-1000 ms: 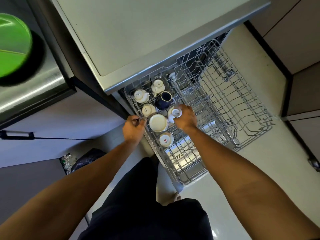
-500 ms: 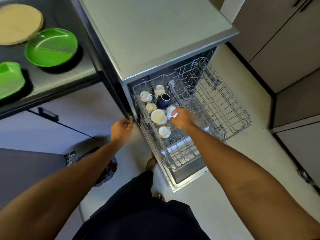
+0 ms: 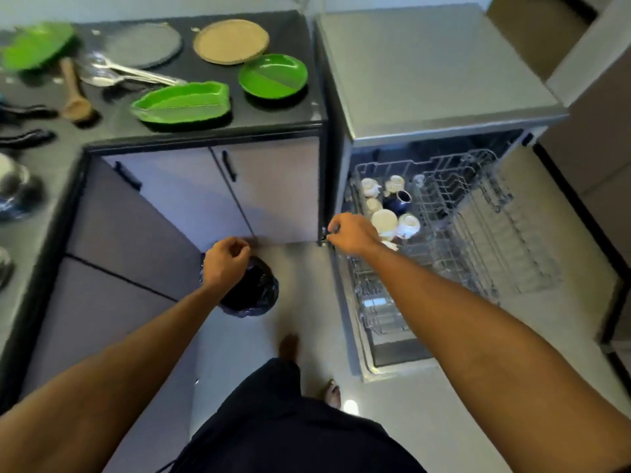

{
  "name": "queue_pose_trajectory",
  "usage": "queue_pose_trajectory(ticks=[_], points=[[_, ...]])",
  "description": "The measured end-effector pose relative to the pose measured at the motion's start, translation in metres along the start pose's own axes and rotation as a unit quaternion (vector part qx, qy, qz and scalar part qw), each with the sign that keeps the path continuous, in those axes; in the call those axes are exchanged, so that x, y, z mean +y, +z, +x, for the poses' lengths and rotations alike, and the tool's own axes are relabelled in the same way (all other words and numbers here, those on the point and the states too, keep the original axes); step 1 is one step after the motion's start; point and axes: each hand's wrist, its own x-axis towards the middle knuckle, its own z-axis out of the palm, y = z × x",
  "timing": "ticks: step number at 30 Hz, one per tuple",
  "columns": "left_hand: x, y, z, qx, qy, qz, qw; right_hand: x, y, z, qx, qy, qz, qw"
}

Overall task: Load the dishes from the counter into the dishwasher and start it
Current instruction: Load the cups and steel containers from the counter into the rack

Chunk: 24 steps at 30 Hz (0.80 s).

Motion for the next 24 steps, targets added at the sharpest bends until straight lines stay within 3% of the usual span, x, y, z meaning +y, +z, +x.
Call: queue_pose_trajectory(ticks=[9, 24], points=[[-0.107, -0.152, -0.031, 0.174, -0.107, -0.010, 0.979, -0.186, 0.063, 0.019, -0.054, -0.191, -0.069, 0.978], [-0.276, -0.352, -0.020, 0.258, -0.158, 0.013, 0.953, -0.496, 0.188, 0.026, -0.072, -0.385, -0.055, 0.918]])
